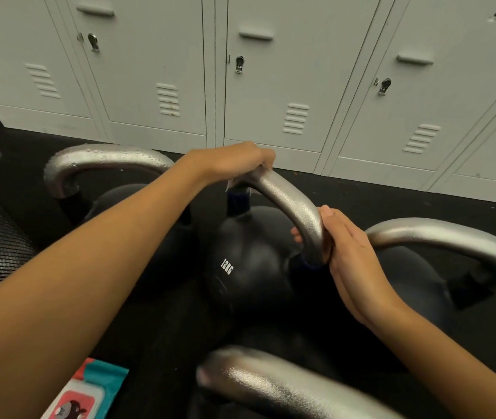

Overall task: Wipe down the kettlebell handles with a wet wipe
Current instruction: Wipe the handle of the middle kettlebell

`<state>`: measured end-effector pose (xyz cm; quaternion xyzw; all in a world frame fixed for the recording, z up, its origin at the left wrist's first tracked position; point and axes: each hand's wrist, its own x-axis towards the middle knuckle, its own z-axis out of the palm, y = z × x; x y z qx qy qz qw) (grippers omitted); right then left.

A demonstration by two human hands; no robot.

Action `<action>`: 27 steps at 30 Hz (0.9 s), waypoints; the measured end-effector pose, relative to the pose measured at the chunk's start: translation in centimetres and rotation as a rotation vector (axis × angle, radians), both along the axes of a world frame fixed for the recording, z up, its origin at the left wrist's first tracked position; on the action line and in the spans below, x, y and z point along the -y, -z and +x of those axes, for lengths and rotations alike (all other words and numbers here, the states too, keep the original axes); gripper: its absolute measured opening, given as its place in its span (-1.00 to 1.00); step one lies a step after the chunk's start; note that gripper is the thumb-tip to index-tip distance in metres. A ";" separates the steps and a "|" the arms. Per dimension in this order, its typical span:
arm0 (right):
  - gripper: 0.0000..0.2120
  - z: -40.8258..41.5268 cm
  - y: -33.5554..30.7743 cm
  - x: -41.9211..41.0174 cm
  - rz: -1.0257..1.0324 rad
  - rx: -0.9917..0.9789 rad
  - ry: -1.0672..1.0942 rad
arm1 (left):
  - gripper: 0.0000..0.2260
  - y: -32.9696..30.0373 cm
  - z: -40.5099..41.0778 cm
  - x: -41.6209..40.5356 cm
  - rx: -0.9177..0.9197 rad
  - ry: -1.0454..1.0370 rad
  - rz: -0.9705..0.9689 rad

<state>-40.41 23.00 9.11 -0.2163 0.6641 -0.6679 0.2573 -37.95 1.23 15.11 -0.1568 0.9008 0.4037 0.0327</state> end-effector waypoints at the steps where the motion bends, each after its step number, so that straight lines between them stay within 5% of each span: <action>1: -0.70 0.0 0.0 0.0 0.004 -0.001 -0.002 | -0.81 0.3 0.0 0.2 -0.002 -0.023 0.042; 15: -0.66 0.0 0.1 -0.1 -0.004 -0.017 -0.003 | -0.83 4.3 0.7 0.9 -0.106 -0.406 0.821; 27: -0.63 0.0 0.3 -0.1 0.000 -0.015 0.012 | -0.75 8.0 2.7 -1.0 -0.238 -0.766 0.940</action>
